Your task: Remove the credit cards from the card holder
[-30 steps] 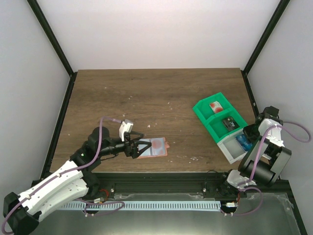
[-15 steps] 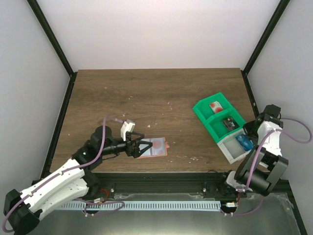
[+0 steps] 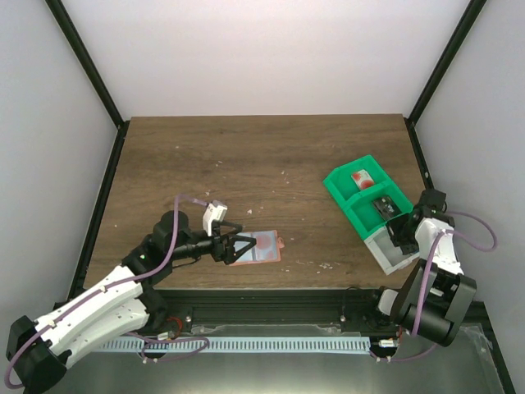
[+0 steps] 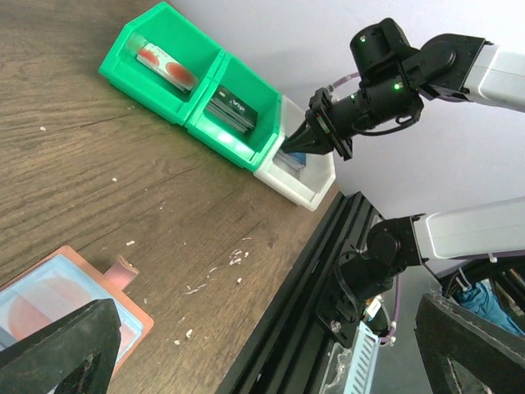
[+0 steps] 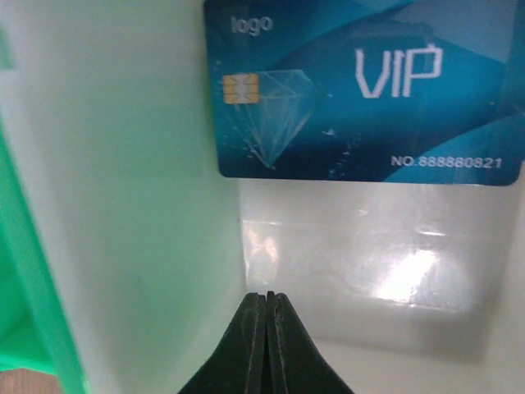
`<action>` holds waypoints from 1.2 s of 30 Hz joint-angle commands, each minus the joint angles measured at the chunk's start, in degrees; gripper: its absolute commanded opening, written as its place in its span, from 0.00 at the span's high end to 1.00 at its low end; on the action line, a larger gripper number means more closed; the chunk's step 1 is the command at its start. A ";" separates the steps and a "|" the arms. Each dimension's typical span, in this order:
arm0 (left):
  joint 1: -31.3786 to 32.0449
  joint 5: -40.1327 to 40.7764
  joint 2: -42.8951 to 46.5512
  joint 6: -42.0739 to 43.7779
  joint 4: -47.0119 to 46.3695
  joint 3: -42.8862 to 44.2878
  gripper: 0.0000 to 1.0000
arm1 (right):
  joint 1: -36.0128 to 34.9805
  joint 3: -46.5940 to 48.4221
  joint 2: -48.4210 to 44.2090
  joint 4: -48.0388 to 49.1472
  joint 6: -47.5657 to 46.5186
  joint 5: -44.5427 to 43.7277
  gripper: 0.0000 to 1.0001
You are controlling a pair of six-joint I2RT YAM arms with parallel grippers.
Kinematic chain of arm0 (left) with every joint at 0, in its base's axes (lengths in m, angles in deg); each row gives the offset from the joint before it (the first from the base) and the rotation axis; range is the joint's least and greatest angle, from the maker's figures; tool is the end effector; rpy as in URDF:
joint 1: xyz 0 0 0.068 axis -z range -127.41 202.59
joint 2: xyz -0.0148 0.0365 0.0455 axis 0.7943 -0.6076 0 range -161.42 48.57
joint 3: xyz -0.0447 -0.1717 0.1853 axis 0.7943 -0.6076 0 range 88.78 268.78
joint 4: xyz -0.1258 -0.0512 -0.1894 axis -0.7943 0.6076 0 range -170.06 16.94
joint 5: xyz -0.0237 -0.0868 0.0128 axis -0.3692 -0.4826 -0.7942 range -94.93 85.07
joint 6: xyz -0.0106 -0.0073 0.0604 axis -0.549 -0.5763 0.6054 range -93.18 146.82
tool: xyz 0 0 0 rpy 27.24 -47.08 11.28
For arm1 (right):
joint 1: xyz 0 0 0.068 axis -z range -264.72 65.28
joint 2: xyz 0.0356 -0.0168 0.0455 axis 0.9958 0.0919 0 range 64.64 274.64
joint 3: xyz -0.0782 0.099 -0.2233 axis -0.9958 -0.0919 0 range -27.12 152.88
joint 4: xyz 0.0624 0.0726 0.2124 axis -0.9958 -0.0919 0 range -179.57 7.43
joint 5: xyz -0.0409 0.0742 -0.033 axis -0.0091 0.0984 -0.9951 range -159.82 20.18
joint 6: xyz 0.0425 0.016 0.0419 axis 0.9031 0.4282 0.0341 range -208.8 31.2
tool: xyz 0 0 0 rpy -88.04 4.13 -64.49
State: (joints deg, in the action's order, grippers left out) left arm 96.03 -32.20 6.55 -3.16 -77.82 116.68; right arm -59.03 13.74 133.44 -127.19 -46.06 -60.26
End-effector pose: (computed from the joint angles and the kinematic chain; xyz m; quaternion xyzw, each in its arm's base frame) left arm 0.1085 -0.1322 0.2522 0.2315 0.7561 -0.4994 0.3540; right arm 0.1692 -0.0728 0.1819 0.5435 0.8216 0.1038 0.1372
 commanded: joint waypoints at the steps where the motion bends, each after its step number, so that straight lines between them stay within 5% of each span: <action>1: 0.18 0.39 -0.16 0.36 0.29 -0.20 0.00 | -0.56 -1.90 0.09 2.79 1.86 -1.31 0.99; 22: 0.07 1.58 -2.01 0.62 1.10 0.13 0.00 | -0.39 -5.13 2.01 13.91 0.54 -15.42 1.00; 36: -0.01 1.59 -3.37 0.71 1.20 0.25 0.00 | -0.38 -6.42 -0.53 15.86 -1.03 -13.20 1.00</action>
State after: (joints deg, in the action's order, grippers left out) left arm 96.03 -30.84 3.36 -2.96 -76.80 116.68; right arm -59.05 8.39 134.86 -112.02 -46.57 -73.54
